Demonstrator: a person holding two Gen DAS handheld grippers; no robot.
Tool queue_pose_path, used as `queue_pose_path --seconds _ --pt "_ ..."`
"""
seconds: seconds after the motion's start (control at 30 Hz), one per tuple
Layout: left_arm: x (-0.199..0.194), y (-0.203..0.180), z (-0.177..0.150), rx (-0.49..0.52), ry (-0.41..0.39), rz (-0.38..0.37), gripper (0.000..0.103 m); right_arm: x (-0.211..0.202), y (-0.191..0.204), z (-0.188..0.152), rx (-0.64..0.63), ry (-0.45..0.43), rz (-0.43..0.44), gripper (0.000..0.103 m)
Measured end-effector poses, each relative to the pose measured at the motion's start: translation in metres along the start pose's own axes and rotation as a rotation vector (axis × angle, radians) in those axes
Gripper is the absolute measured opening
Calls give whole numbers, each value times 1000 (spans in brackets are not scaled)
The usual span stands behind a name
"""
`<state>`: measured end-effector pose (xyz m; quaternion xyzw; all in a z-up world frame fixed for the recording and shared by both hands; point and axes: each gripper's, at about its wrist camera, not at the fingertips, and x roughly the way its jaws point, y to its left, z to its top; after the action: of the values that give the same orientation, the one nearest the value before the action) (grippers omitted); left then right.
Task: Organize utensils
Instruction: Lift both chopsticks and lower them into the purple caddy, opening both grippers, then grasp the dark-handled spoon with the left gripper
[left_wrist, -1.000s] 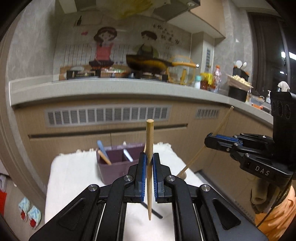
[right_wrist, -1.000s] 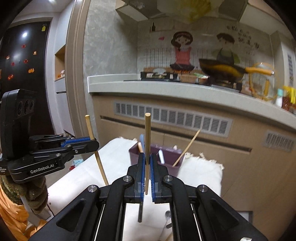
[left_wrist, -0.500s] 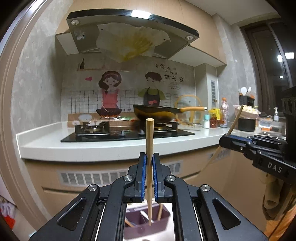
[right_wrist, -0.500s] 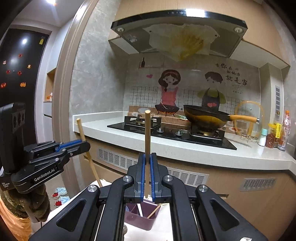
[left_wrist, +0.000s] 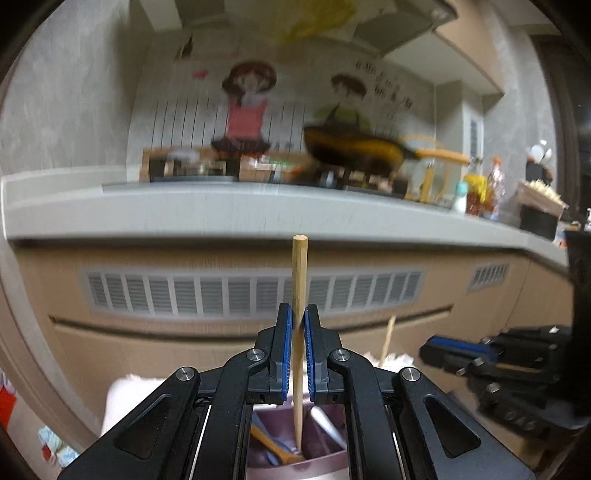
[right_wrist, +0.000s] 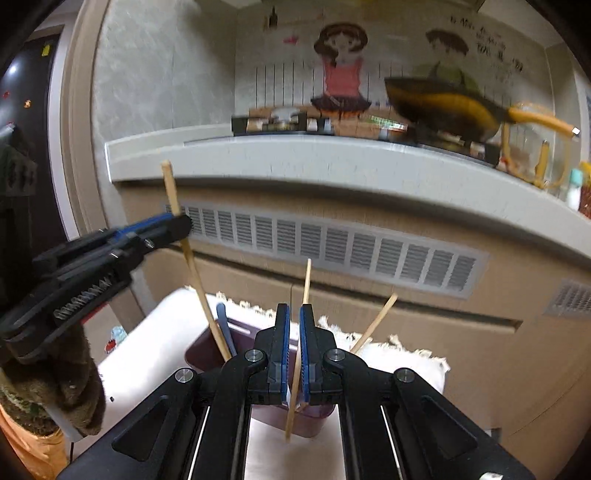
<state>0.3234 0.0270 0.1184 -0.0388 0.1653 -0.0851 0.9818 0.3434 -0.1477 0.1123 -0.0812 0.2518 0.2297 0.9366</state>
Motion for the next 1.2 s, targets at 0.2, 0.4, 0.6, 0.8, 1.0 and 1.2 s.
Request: queue_pose_path --seconds 0.2,0.4,0.6,0.8,1.0,1.2 --pt "38 10 -33 -36 94 -13 7 24 -8 -10 5 52 2 5" --pt "54 18 -55 -65 151 -24 7 48 -13 -19 12 116 -5 5" --pt "68 24 -75 -72 226 -36 7 50 -19 -24 22 123 -25 5" --pt "67 26 -83 -69 254 -23 27 33 -35 -52 24 140 -100 8" --pt "34 23 -82 -71 221 32 57 28 -61 -102 70 216 -203 55" --pt "-5 18 -94 -106 237 39 74 21 -83 -156 140 289 -283 68"
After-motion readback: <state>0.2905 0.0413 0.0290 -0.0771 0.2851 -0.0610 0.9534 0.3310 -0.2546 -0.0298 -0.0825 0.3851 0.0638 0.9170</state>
